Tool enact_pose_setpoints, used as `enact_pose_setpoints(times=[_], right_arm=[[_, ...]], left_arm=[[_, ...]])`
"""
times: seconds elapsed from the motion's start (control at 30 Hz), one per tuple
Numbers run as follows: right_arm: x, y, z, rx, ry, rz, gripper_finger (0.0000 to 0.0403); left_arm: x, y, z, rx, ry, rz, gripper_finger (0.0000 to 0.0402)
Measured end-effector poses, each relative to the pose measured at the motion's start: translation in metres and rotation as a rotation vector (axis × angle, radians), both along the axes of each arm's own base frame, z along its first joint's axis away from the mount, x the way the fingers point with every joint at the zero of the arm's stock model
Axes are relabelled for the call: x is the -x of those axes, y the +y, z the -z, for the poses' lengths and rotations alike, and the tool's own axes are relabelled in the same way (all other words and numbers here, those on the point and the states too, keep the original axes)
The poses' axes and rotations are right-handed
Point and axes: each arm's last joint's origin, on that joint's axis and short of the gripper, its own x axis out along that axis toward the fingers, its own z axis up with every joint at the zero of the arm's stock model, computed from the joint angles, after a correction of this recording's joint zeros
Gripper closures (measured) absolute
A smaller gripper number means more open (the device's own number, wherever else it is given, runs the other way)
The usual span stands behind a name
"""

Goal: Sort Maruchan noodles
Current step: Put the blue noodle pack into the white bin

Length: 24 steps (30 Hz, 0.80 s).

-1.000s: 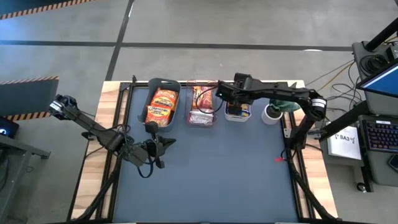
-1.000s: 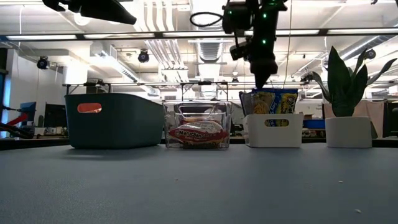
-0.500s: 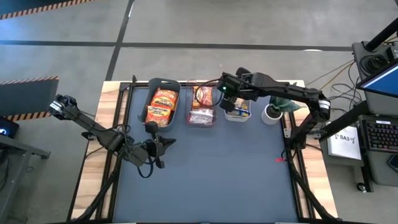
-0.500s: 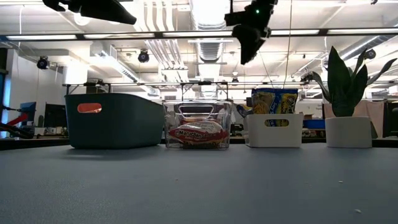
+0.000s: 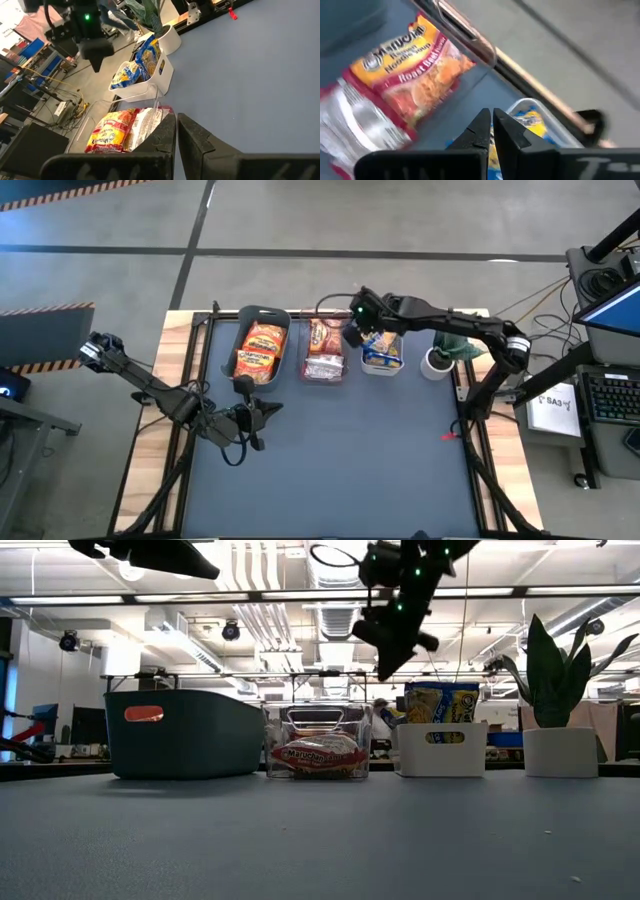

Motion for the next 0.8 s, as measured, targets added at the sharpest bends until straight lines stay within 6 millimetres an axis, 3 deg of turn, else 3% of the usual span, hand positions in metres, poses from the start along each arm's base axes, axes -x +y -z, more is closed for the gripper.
enact_pose_setpoints(times=[0.2, 0.6, 0.8], right_arm=[[0.009, -0.016, 0.011, -0.099, -0.064, 0.082, 0.0394], [0.008, -0.001, 0.053, -0.192, -0.081, 0.046, 0.0394], [0.013, 0.001, 0.052, -0.214, -0.016, 0.056, 0.0394]], left_arm=[[0.000, 0.000, 0.000, -0.008, 0.004, 0.003, 0.0402], [0.000, 0.000, 0.000, -0.020, 0.010, 0.008, 0.0402], [0.000, 0.000, 0.000, -0.024, 0.011, 0.009, 0.0402]])
